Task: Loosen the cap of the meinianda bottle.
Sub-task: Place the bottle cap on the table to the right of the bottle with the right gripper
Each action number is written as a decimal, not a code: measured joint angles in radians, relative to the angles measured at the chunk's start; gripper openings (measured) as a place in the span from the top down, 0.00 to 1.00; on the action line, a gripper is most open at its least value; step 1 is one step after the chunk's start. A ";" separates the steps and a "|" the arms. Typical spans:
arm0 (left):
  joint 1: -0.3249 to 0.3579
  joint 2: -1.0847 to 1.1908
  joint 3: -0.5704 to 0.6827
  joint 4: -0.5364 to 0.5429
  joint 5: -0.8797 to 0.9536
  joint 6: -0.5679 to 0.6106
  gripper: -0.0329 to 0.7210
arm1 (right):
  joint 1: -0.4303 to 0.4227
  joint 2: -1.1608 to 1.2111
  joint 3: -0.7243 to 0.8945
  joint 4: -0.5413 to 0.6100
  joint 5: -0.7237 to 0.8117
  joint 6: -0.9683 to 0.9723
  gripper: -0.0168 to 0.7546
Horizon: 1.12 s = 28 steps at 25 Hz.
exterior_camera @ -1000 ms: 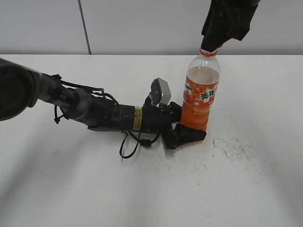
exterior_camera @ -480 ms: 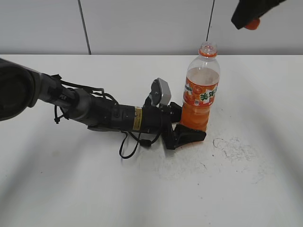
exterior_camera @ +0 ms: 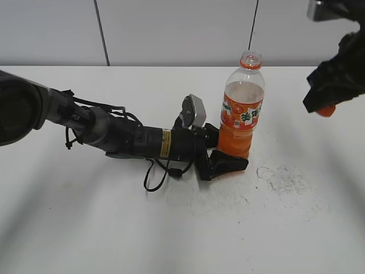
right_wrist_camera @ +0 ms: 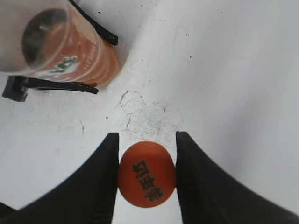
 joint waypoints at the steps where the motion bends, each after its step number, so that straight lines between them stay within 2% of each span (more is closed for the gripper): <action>1: 0.000 0.000 0.000 0.000 0.000 0.000 0.21 | 0.000 -0.001 0.050 0.000 -0.056 0.003 0.63; 6: 0.000 0.000 0.000 0.002 -0.001 0.000 0.21 | 0.000 -0.001 0.288 0.000 -0.361 0.007 0.63; 7: 0.000 0.000 0.000 0.002 -0.001 0.000 0.21 | 0.000 -0.001 0.304 0.000 -0.383 0.010 0.63; 8: 0.000 0.000 0.000 0.002 -0.001 0.000 0.21 | 0.000 -0.002 0.380 0.000 -0.500 0.020 0.63; 12: 0.000 0.000 0.000 0.002 0.000 0.000 0.21 | 0.000 0.007 0.512 0.017 -0.728 0.030 0.63; 21: 0.000 0.000 0.000 0.002 0.000 0.000 0.21 | 0.009 0.143 0.543 0.111 -0.911 0.031 0.63; 28: 0.000 0.000 0.000 0.003 0.000 0.000 0.21 | 0.010 0.211 0.539 0.112 -0.975 0.031 0.63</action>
